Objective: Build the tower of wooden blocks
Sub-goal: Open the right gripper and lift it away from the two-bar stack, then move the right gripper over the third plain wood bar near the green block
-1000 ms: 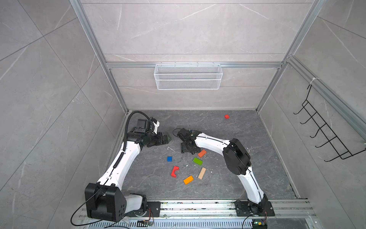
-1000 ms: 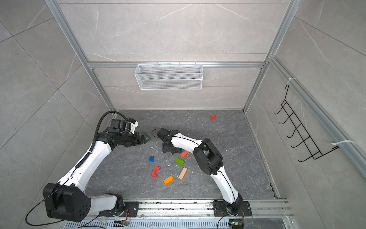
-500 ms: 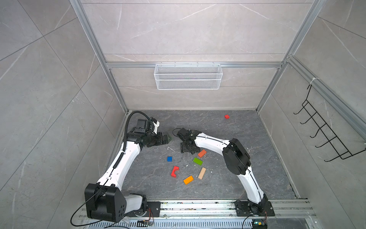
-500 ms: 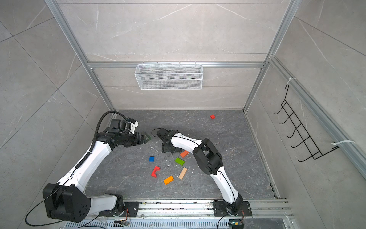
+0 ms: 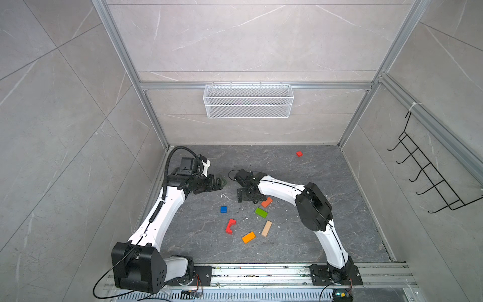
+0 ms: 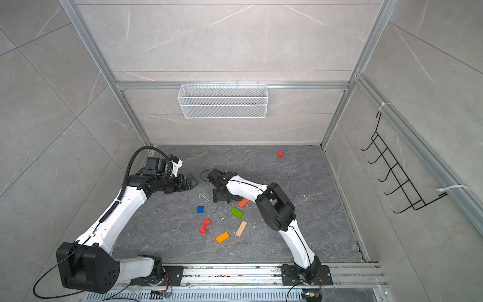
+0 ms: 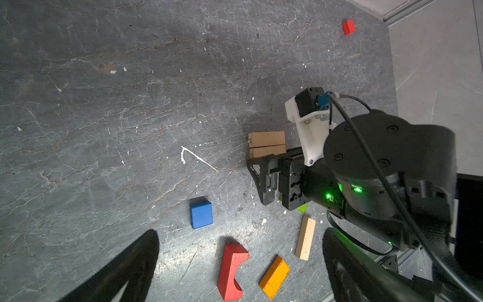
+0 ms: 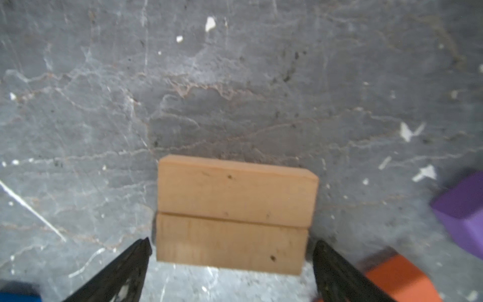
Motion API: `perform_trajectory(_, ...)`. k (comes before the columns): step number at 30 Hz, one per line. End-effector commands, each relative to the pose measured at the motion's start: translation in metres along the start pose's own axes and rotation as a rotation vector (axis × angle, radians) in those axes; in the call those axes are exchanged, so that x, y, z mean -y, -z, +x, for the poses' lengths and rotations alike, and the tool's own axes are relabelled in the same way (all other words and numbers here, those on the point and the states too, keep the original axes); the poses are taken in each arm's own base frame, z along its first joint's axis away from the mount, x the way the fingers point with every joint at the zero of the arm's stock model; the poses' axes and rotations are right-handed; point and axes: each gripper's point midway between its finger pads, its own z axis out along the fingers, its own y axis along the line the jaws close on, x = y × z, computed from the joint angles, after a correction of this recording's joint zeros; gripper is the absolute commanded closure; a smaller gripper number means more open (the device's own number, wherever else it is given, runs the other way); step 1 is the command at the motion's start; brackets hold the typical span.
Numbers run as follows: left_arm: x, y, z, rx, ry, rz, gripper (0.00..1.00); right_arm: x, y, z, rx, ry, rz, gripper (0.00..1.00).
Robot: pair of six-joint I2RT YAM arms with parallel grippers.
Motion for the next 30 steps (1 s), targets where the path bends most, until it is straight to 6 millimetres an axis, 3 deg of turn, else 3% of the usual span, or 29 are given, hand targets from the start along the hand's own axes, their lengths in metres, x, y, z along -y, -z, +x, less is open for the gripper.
perform_trajectory(1, 0.004, 0.008, -0.005, 0.034, -0.015, 0.011, 0.0, -0.001, 0.038, -0.012, 0.053, 0.04, -0.042, 0.01)
perform_trajectory(7, 0.004, 0.01, -0.006, 0.038, -0.018, 0.003, 0.0, 0.012, 0.063, 0.005, 0.059, 0.083, -0.075, 0.01)
perform_trajectory(12, 0.004, 0.008, -0.005, 0.032, -0.015, 0.009, 0.0, 0.022, 0.078, 0.037, 0.024, 0.182, -0.144, 0.03)
perform_trajectory(19, 0.004, 0.008, -0.005, 0.029, -0.013, 0.008, 0.0, 0.056, 0.094, 0.08, -0.012, 0.291, -0.139, 0.03)
perform_trajectory(30, 0.003, 0.006, -0.004, 0.022, -0.012, 0.006, 0.0, 0.09, 0.09, 0.142, -0.119, 0.255, -0.074, 0.03)
